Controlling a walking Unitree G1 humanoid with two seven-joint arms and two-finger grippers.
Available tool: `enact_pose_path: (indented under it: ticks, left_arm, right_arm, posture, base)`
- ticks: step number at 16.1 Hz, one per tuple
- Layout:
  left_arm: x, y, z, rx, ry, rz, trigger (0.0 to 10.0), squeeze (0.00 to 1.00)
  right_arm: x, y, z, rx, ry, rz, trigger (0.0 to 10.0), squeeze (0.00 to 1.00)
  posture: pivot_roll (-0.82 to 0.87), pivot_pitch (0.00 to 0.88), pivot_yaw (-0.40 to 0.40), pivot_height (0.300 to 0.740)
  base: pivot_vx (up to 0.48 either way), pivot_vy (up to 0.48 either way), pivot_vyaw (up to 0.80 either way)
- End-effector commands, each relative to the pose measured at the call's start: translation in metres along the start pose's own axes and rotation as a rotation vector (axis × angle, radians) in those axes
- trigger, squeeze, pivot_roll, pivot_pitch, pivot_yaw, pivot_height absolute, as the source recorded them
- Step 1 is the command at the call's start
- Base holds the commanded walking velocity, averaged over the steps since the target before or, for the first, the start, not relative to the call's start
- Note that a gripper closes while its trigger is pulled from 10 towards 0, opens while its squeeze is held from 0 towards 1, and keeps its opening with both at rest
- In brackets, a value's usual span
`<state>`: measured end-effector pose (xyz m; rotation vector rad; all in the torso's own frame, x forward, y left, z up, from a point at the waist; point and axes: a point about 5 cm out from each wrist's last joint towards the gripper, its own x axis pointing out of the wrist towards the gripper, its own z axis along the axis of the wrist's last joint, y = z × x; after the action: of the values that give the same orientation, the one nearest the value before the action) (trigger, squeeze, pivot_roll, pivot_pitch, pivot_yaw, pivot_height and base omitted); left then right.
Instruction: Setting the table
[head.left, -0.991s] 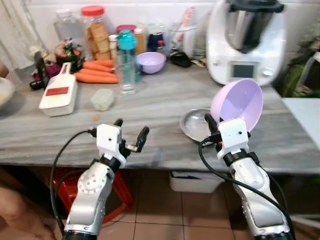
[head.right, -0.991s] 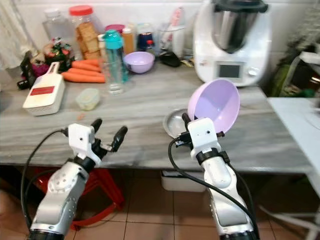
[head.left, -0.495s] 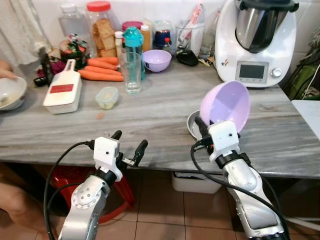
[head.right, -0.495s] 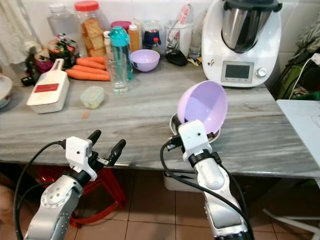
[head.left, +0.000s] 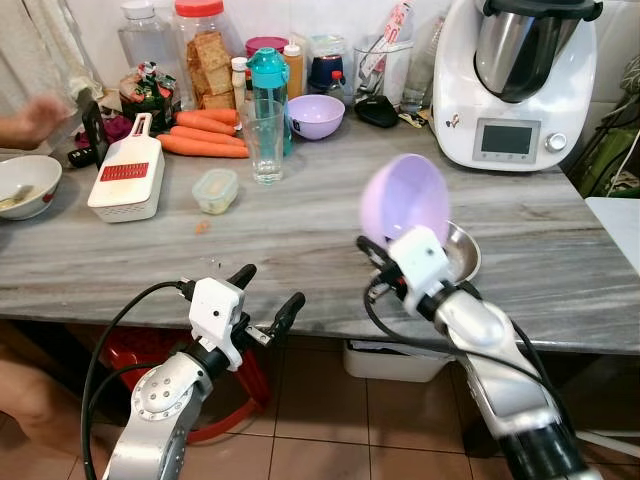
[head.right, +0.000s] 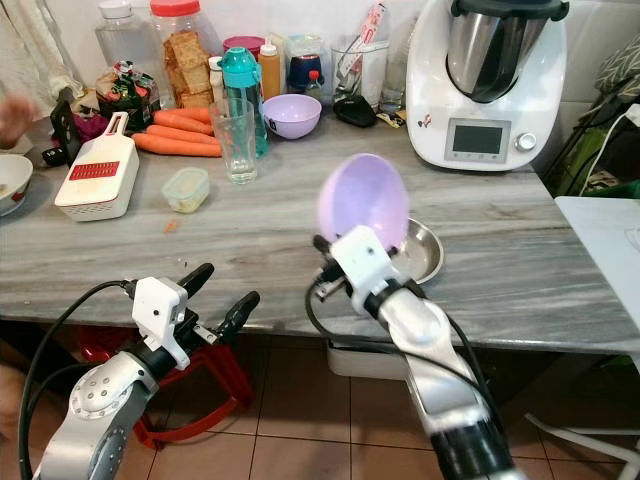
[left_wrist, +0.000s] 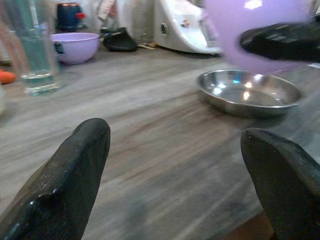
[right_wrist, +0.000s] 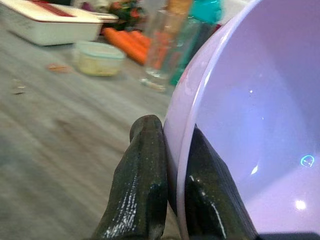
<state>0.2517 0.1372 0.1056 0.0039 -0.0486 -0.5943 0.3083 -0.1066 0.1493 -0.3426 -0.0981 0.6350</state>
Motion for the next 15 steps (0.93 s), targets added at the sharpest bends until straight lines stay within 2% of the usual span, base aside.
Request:
enact_pose_path:
  ticks: [1,2,11,13,15]
  left_arm:
    - [-0.002,-0.003,0.003,0.009,-0.010,-0.032,10.0,0.00]
    - [-0.002,-0.005,0.004,0.000,-0.019,-0.057,10.0,0.00]
    - [-0.006,-0.002,0.003,0.015,-0.007,-0.092,10.0,0.00]
    - [-0.006,-0.003,0.003,0.015,-0.008,-0.090,10.0,0.00]
    - [-0.005,-0.003,0.003,0.015,-0.010,-0.088,10.0,0.00]
  right_arm:
    - [0.007,-0.002,0.000,0.024,0.011,0.038,10.0,0.00]
    - [0.011,-0.004,-0.001,0.058,0.025,0.059,10.0,0.00]
    - [0.025,0.006,-0.015,0.072,0.082,0.227,10.0,0.02]
    - [0.027,0.008,-0.016,0.051,0.084,0.237,10.0,0.45]
    - [0.027,0.008,-0.017,0.045,0.086,0.241,10.0,0.44]
  posture:
    - [-0.03,0.049,0.025,0.740]
    - [-0.03,0.049,0.025,0.740]
    - [-0.03,0.055,0.034,0.740]
    - [-0.02,0.053,0.029,0.740]
    - [-0.02,0.053,0.029,0.740]
  base:
    - [0.000,0.000,0.00]
    - [0.000,0.000,0.00]
    - [0.000,0.000,0.00]
    - [0.000,0.000,0.00]
    - [0.000,0.000,0.00]
